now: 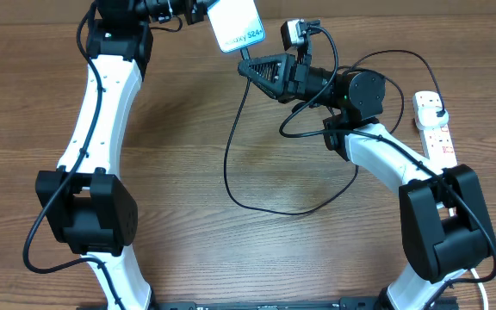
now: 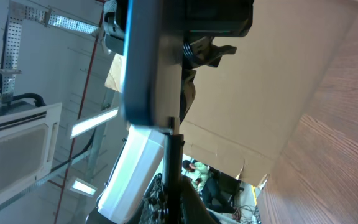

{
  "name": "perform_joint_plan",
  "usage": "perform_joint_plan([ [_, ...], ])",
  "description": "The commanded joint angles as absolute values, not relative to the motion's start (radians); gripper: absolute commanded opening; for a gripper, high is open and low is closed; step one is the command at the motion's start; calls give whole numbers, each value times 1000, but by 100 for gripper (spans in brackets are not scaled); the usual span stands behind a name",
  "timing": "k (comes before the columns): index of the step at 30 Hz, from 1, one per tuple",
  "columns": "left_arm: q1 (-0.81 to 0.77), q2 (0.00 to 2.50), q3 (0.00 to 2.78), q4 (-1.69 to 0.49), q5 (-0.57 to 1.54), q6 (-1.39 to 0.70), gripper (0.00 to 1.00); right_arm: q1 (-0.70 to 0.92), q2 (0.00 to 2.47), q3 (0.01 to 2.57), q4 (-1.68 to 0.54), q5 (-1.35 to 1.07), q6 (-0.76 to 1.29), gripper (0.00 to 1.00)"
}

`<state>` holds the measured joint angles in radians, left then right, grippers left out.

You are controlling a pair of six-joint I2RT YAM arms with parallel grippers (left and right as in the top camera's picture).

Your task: Plug charger to phone and switch on socket

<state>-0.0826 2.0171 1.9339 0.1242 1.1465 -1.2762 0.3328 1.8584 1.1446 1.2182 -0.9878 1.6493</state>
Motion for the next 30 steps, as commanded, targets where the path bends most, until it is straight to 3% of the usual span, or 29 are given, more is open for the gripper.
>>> perform_joint_plan([
  [1,-72,2024,1947,131,1132,-1256,4,329,1859,1159,1226,-985,1654,4],
  [23,-91,2024,1947,101,1146,-1197,4,329,1859,1159,1225,-980,1654,4],
  [30,-91,2024,1947,102,1141,-1285,4,329,1859,1159,1225,-980,1654,4],
])
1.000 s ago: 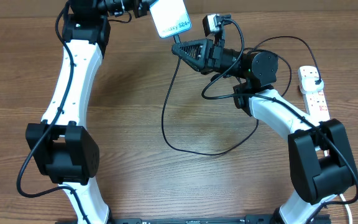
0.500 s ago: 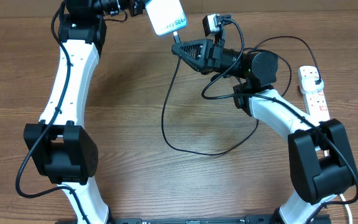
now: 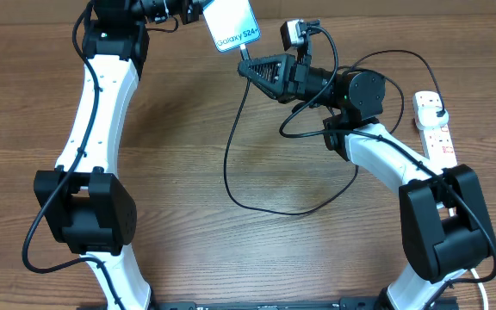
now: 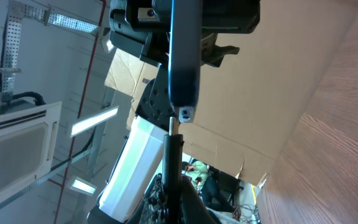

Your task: Plug charger to phone and switch on socket

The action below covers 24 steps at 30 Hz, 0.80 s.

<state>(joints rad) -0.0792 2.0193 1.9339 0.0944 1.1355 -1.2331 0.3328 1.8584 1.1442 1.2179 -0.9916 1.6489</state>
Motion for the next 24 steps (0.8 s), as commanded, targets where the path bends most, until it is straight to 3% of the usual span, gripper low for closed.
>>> perform_joint_plan([
  [1,-90,2024,1947,102,1139,-1301,4,329,1859,1159,1225,-980,1654,4],
  [24,-93,2024,1947,102,1150,-1324,4,329,1859,1159,1225,-966,1654,4],
])
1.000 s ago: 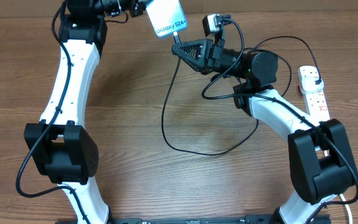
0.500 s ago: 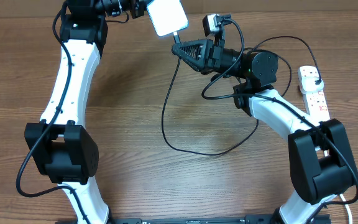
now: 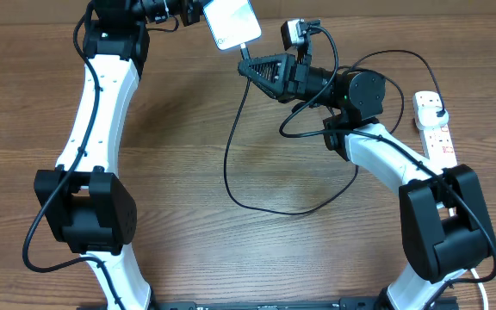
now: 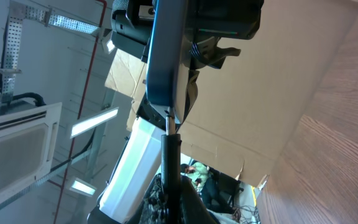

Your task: Plug charger to phone and switch on socket

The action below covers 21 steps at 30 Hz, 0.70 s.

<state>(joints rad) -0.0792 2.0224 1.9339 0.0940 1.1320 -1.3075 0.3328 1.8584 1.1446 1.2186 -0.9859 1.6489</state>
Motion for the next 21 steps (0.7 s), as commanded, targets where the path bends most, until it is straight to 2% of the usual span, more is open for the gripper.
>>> perform_joint_plan([
  [1,-94,2024,1947,102,1150,-1324,4,329,1859,1159,1225,-965,1654,4],
  [21,-117,2024,1947,107,1174,-1324,4,329,1859,1159,1218,-965,1654,4],
])
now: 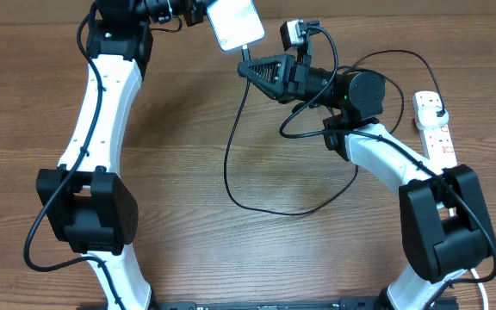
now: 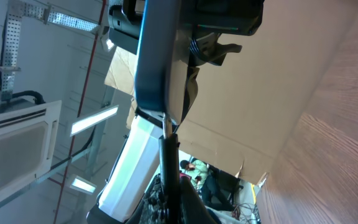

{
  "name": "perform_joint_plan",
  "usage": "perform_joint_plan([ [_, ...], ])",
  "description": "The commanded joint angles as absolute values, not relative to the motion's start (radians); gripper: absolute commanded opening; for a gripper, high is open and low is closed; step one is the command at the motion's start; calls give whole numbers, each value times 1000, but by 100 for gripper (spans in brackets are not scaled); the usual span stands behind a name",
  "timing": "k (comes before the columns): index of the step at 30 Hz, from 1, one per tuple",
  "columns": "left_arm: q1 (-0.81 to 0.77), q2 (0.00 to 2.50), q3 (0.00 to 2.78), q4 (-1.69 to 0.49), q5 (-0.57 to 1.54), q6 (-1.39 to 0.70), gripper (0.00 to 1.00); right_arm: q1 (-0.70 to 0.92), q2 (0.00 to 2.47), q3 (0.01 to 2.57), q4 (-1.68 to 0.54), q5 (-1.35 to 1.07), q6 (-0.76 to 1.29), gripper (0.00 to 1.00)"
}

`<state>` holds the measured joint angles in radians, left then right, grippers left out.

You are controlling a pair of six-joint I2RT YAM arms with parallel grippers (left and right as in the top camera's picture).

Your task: Plug charger to phone and switch on socket

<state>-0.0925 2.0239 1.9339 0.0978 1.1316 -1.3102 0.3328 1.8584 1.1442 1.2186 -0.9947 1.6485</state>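
Note:
At the top of the overhead view the white phone [image 1: 235,23] is held in the air, my left gripper [image 1: 198,10] shut on its left side. Just below it, my right gripper [image 1: 246,65] is shut on the charger plug, and the black cable [image 1: 229,164] loops down over the table. In the right wrist view the phone [image 2: 160,56] shows edge-on and dark. The plug [image 2: 168,146] stands between my right gripper's [image 2: 169,190] fingers, its tip touching the phone's lower edge. Whether it sits in the port cannot be told. The white socket strip [image 1: 435,129] lies at the right.
The brown wooden table [image 1: 188,241] carries the loose cable loop in its middle. A white plug [image 1: 436,108] sits in the strip's far end. A cardboard wall [image 2: 260,112] rises behind the table, and both arm bases stand at the near edge.
The phone has shifted slightly right and tilted. In the wrist view its edge looks wider and sits further left over the plug. Both grippers keep their hold.
At first the phone's labelled face showed, its lower edge just above the plug. Then it sat higher, the plug tip below its edge. Later the label no longer showed and the plug met the lower edge, as it does now.

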Motion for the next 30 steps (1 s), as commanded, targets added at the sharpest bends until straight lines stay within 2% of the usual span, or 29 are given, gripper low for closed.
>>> perform_joint_plan([
  [1,-117,2024,1947,108,1176,-1323,4,329,1859,1159,1218,-965,1654,4],
  [14,-117,2024,1947,109,1266,-1179,4,329,1859,1159,1218,-965,1654,4],
  [30,-117,2024,1947,109,1345,-1173,4,329,1859,1159,1218,-953,1653,4],
])
